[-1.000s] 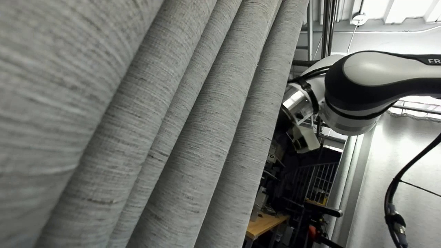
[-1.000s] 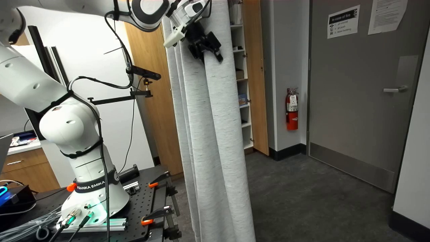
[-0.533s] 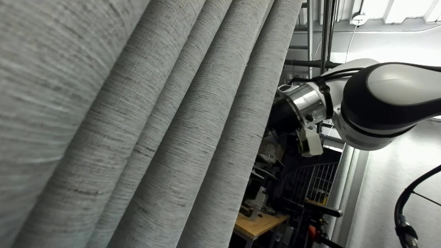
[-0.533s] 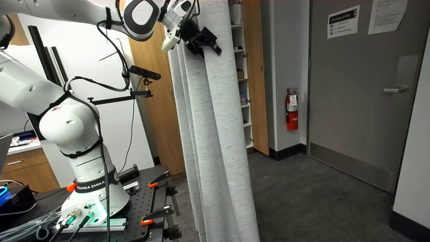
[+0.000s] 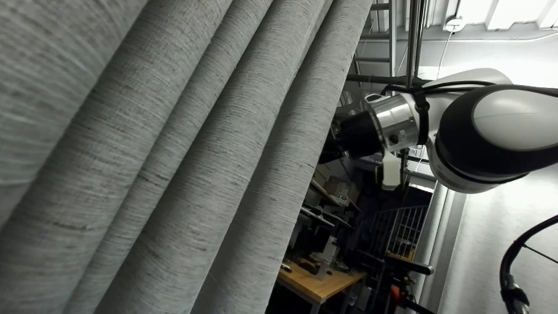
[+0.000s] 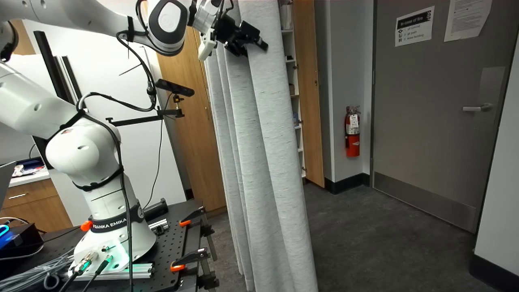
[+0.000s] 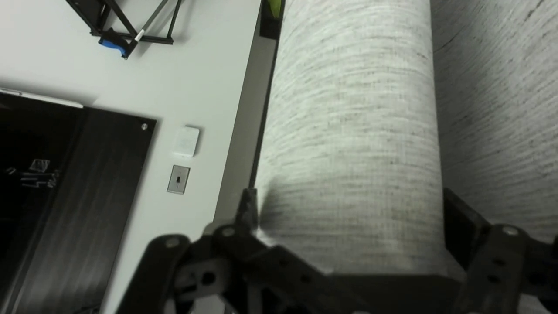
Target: Close the curtains
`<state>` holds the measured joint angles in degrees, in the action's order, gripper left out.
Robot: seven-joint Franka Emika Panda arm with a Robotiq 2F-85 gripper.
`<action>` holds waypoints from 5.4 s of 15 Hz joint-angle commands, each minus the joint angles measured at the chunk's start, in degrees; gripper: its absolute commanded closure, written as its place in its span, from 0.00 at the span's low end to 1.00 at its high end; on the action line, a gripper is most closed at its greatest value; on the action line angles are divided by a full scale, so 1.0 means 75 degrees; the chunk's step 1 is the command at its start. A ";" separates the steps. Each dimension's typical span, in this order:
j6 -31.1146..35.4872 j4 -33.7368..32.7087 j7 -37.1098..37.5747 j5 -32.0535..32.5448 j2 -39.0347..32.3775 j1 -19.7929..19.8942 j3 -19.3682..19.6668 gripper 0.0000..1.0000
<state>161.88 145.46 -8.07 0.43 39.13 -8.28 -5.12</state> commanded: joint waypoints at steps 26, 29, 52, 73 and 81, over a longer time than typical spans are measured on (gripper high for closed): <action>-0.0253 -0.2140 0.1937 0.1552 -0.0810 0.3105 -0.0659 1.00; -0.0747 -0.2656 0.1890 0.1470 -0.1106 0.3452 0.0115 1.00; -0.5732 -0.9371 0.1174 -0.4796 -0.6491 0.4184 0.5487 1.00; -0.7982 -1.2375 0.1451 -0.6085 -0.8570 0.6186 0.3505 1.00; -0.7795 -1.1396 -0.0021 -0.5465 -0.8302 0.5355 0.3553 0.72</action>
<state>104.78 55.95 -2.94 -44.33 -22.71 32.43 20.82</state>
